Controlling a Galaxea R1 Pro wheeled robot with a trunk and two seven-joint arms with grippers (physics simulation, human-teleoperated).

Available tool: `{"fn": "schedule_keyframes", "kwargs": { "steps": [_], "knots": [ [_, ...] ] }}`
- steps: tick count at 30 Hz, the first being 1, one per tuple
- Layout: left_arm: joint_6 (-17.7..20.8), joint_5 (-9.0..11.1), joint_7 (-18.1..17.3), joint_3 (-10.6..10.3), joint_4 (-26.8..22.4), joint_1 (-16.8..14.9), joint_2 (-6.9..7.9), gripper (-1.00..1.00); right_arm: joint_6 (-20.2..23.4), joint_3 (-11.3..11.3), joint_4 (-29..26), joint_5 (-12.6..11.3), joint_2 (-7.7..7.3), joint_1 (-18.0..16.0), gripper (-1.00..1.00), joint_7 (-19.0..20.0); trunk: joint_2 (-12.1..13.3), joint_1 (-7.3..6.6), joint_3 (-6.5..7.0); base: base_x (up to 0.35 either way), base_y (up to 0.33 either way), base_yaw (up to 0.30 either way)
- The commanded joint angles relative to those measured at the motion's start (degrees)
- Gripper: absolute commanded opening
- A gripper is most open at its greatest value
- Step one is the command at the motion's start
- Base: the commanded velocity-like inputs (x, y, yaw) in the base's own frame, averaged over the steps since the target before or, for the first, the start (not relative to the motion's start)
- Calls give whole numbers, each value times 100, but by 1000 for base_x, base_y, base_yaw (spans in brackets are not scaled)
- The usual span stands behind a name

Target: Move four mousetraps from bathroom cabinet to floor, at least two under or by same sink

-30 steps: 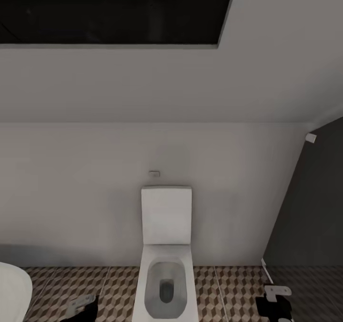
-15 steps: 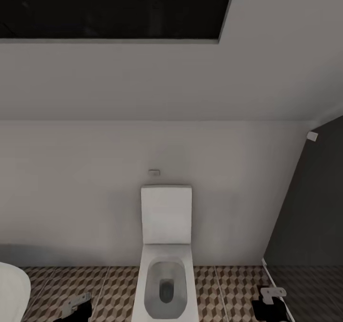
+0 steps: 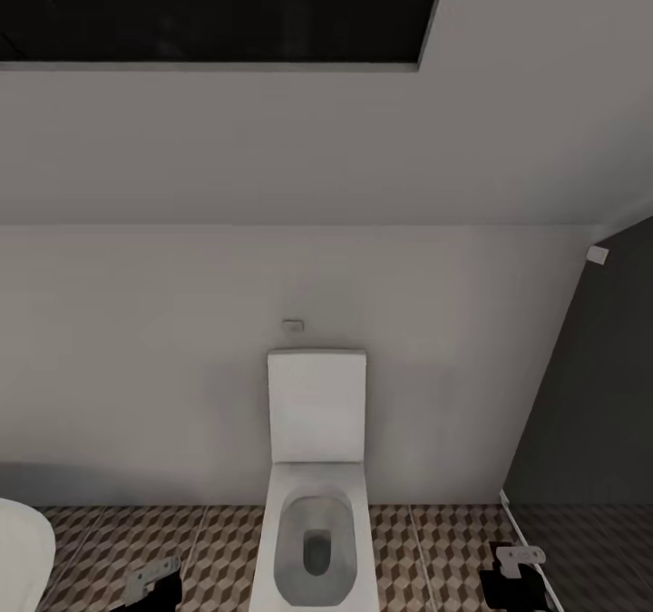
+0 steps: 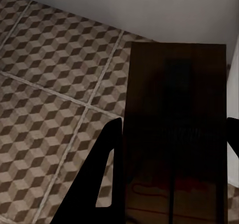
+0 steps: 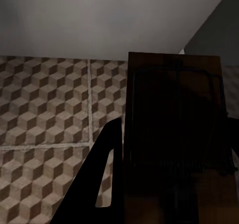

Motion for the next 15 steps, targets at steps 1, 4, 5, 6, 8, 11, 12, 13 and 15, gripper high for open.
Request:
{"fn": "schedule_keyframes", "kwargs": {
  "steps": [1,4,5,6,8,11,12,13,15],
  "knots": [
    [-17,50,28,-13,2,-4,0,-100,-15,47,-2,-52,-2,-2,-100,-4,-49,24,-27,0,0,0],
    [-17,50,28,-13,2,-4,0,-100,-17,47,-2,-52,-2,-5,-100,-11,-169,90,-81,0,0,0],
    [-17,50,28,-13,2,-4,0,-100,-17,47,-2,-52,-2,-5,-100,-15,-209,112,-99,0,0,0],
    [-17,50,28,-13,2,-4,0,-100,-17,47,-2,-52,-2,-4,-100,-17,-249,133,-117,0,0,0],
    [-17,50,28,-13,2,-4,0,-100,-17,47,-2,-52,-2,-3,-100,-19,-329,177,-153,0,0,0],
    [-17,50,28,-13,2,-4,6,-100,-17,47,-2,-51,-2,-2,-100,-21,-450,243,-207,0,0,0],
    [-19,50,28,-12,2,-4,7,-100,-17,49,-2,-48,-2,-2,-100,-21,-490,265,-225,0,0,0],
    [-21,50,28,-9,2,-4,9,-100,-17,51,-2,-46,-2,-3,-100,-21,-530,287,-243,0,0,0],
    [-24,50,30,-7,2,-4,9,-100,-14,54,-2,-44,-2,-3,-100,-4,-610,331,-279,0,0,0]
  ]
}}
